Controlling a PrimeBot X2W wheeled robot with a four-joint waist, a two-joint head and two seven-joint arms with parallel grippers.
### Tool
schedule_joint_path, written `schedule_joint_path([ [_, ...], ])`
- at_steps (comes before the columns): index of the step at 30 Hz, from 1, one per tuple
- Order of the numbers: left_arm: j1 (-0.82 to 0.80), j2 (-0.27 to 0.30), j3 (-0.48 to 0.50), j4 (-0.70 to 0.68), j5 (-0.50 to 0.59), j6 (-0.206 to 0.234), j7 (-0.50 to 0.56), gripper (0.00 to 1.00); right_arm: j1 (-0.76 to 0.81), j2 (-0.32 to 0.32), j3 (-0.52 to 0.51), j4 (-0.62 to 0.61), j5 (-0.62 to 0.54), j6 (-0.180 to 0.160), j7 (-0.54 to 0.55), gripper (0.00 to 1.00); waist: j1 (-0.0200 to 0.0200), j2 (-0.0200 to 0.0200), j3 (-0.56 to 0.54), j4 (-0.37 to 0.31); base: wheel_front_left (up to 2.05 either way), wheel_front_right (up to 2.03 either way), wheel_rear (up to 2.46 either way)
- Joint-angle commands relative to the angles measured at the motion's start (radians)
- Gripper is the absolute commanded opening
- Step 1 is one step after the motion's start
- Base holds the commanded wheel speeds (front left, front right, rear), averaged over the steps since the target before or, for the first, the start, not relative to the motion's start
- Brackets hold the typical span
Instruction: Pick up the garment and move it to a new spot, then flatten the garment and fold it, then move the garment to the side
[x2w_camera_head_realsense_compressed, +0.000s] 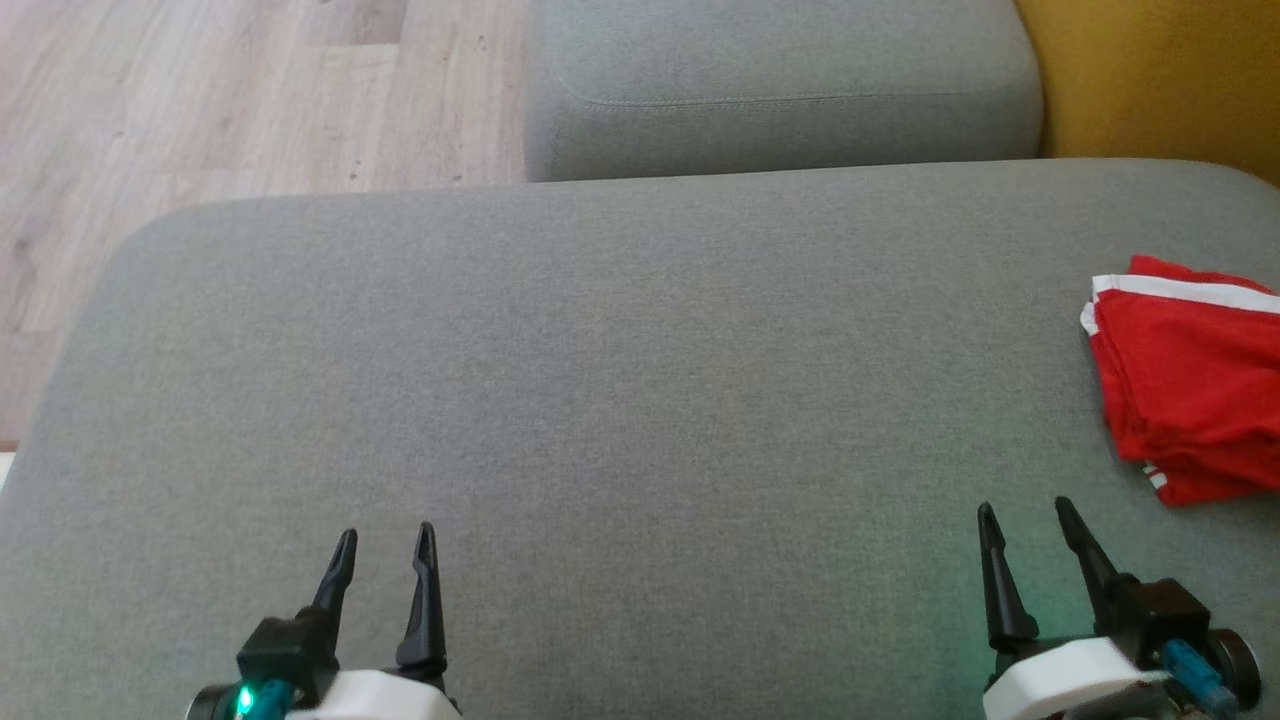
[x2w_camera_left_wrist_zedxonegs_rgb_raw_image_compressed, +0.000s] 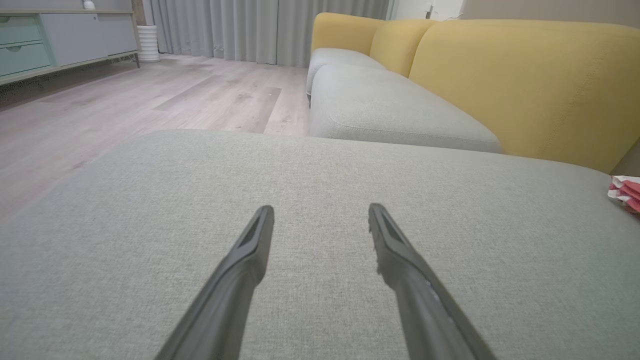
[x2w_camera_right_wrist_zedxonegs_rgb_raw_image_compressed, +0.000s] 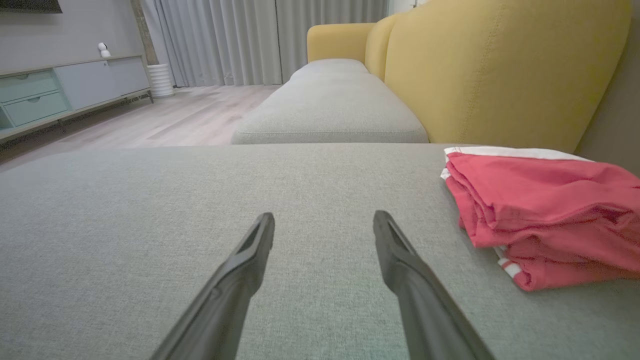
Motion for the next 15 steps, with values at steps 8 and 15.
schedule_joint_path([
  [8, 0.002, -0.001, -0.006, 0.038, -0.002, 0.000, 0.003, 0.00, -0.001, 0.000, 0.007, 0.051, 0.000, 0.000, -0.005, 0.00, 0.0000, 0.0000, 0.004, -0.018, 0.00, 0.00, 0.00],
  [15, 0.006, 0.002, 0.001, 0.067, -0.062, -0.007, 0.012, 0.00, 0.003, 0.000, 0.000, 0.082, 0.062, 0.000, 0.013, 0.00, 0.0000, 0.0000, 0.006, -0.020, 0.00, 0.00, 0.00],
])
